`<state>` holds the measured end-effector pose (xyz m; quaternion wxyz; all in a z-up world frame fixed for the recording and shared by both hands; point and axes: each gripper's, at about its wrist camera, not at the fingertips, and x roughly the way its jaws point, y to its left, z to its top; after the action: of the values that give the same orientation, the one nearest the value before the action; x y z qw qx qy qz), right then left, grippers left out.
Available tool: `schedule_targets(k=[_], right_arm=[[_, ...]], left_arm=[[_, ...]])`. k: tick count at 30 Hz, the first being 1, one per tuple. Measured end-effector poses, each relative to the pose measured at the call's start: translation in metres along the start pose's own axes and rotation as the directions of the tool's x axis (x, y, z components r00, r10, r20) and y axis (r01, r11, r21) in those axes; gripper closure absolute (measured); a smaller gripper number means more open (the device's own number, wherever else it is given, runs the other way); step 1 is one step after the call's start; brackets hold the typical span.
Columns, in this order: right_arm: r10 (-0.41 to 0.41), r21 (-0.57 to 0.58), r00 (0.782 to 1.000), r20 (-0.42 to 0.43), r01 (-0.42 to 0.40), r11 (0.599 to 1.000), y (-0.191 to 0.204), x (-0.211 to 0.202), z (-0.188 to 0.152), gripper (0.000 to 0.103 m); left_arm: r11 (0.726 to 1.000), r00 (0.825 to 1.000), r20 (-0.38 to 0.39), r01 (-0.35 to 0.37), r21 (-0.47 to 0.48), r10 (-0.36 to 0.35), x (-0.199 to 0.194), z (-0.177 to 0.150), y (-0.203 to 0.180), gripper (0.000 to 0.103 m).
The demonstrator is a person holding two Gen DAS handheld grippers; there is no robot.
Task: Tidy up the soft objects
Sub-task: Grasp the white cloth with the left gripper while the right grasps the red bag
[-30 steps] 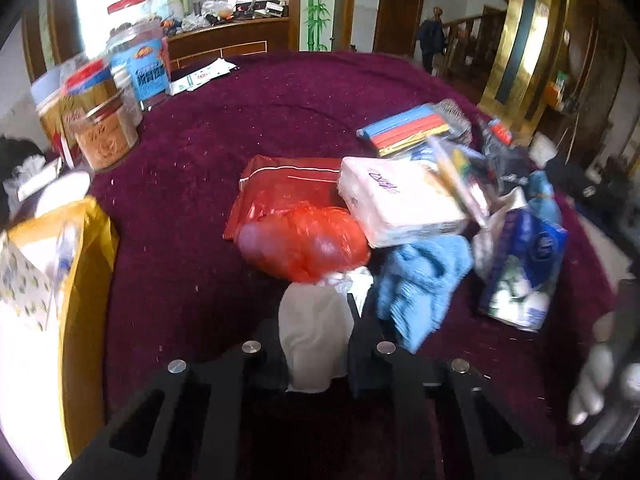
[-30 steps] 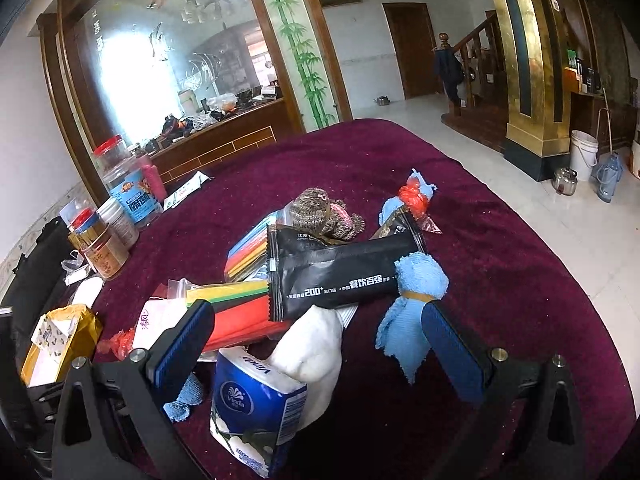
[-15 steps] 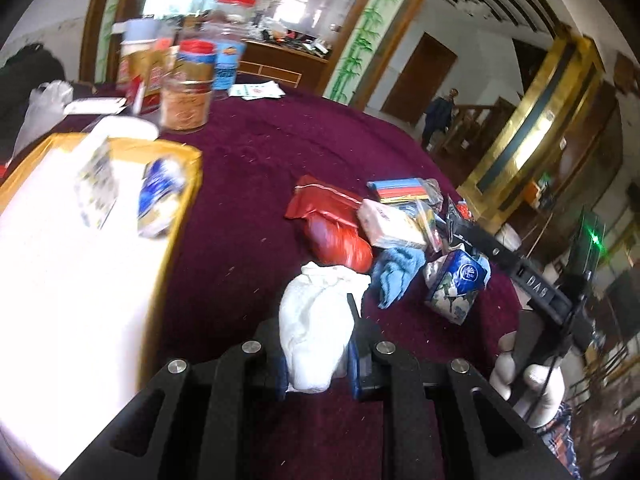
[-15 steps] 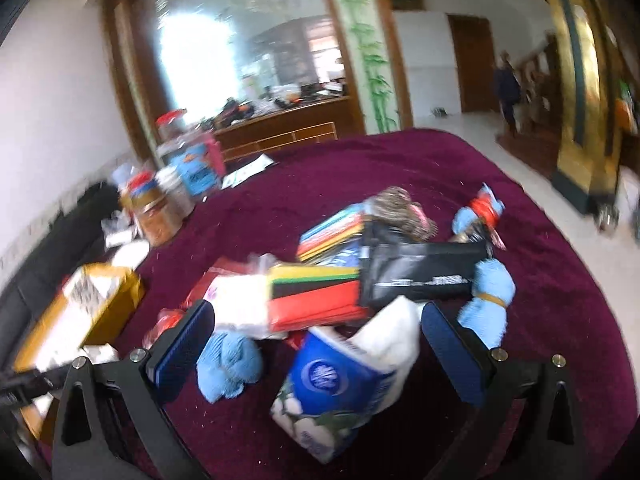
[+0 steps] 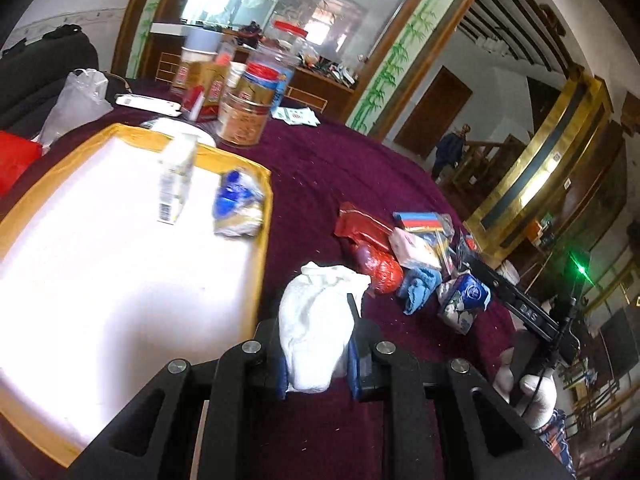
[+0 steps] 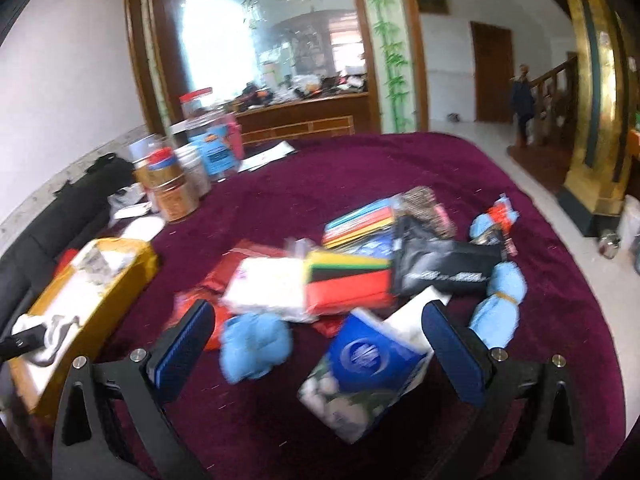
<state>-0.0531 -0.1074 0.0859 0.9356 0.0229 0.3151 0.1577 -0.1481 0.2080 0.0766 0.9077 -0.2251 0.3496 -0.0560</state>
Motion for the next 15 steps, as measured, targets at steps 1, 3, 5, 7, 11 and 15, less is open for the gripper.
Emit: schedule_targets(k=[1,3,5,7,11,15], right_arm=[[0.019,-0.010,1.000,-0.020,-0.019,1.000,0.005,0.000,0.000,0.000],[0.041,-0.043,0.997,-0.064,-0.044,0.998,0.017,0.004,-0.001,0.000],[0.037,-0.095,0.994,-0.102,-0.047,0.994,0.033,0.010,-0.002,0.000],[0.033,-0.130,0.992,-0.123,-0.049,0.990,0.046,0.016,-0.003,0.000],[0.050,-0.210,0.985,-0.162,-0.084,0.974,0.083,0.033,-0.002,0.000],[-0.004,-0.351,0.981,-0.196,-0.066,0.934,0.120,0.061,-0.006,0.009]], left_arm=[[1.000,1.000,0.007,0.002,-0.009,-0.002,-0.003,0.000,0.005,0.081],[0.999,1.000,0.020,0.013,-0.031,-0.013,-0.008,0.000,0.012,0.082],[0.999,0.999,0.030,0.024,-0.048,-0.023,-0.012,0.001,0.019,0.082],[0.998,0.999,0.034,0.033,-0.059,-0.031,-0.015,0.000,0.024,0.082],[0.996,0.998,0.039,0.046,-0.077,-0.043,-0.021,-0.002,0.034,0.081],[0.994,0.998,0.047,0.047,-0.096,-0.042,-0.027,-0.004,0.043,0.081]])
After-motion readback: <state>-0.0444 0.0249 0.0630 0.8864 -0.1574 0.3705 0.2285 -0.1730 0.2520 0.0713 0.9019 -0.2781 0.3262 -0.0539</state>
